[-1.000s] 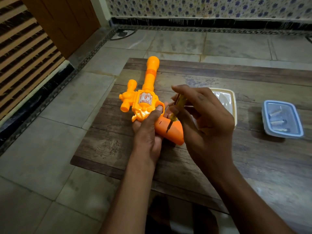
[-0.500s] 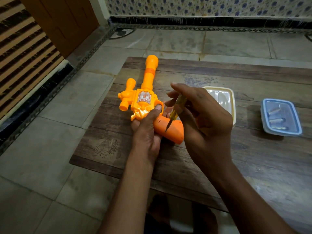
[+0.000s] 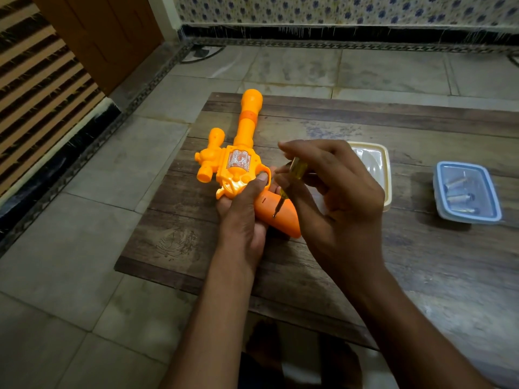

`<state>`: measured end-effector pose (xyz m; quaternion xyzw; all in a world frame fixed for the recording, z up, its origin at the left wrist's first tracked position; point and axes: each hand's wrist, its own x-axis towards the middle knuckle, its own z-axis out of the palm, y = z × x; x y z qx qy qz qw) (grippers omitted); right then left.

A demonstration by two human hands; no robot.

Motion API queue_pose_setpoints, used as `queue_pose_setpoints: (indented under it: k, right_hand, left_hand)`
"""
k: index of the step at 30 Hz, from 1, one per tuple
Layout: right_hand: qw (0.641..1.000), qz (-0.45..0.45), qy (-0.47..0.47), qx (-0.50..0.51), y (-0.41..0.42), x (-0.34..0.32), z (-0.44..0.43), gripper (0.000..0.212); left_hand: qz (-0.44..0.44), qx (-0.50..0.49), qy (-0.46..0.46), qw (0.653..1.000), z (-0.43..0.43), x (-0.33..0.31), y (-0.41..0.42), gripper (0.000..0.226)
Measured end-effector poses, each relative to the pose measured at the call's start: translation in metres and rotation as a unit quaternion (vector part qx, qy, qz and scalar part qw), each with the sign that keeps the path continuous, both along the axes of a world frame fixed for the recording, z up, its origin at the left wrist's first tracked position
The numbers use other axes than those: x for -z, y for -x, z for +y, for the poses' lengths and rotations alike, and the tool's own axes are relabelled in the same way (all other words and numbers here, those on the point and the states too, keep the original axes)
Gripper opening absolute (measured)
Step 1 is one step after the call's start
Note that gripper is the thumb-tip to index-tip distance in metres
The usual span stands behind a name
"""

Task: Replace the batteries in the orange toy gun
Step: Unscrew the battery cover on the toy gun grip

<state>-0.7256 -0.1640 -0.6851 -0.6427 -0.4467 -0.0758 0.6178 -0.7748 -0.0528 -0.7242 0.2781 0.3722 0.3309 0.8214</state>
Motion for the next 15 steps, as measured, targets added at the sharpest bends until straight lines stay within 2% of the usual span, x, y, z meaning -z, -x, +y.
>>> queue_pose_setpoints:
  k: [6,9,12,15]
  right_hand:
    - [1.000,0.011,0.009,-0.025,-0.0028,0.0017,-0.0011,0.044]
    - [1.000,0.002,0.006,-0.024,-0.0020,-0.0008,-0.0014,0.035]
    - [1.000,-0.024,0.013,0.013,-0.0003,-0.0004,0.0010,0.032]
    - [0.999,0.041,0.001,-0.024,0.0006,0.0005,0.0030,0.043]
  left_hand:
    - [-0.031,0.021,-0.003,0.999,-0.0039,-0.0055,0.0012,0.052]
    - [-0.027,0.018,-0.003,0.999,-0.0045,-0.0065,0.0012,0.053]
    - [-0.008,0.019,-0.013,1.000,-0.0037,-0.0053,0.0014,0.038]
    - [0.001,0.017,-0.018,1.000,-0.0020,-0.0026,0.0014,0.037]
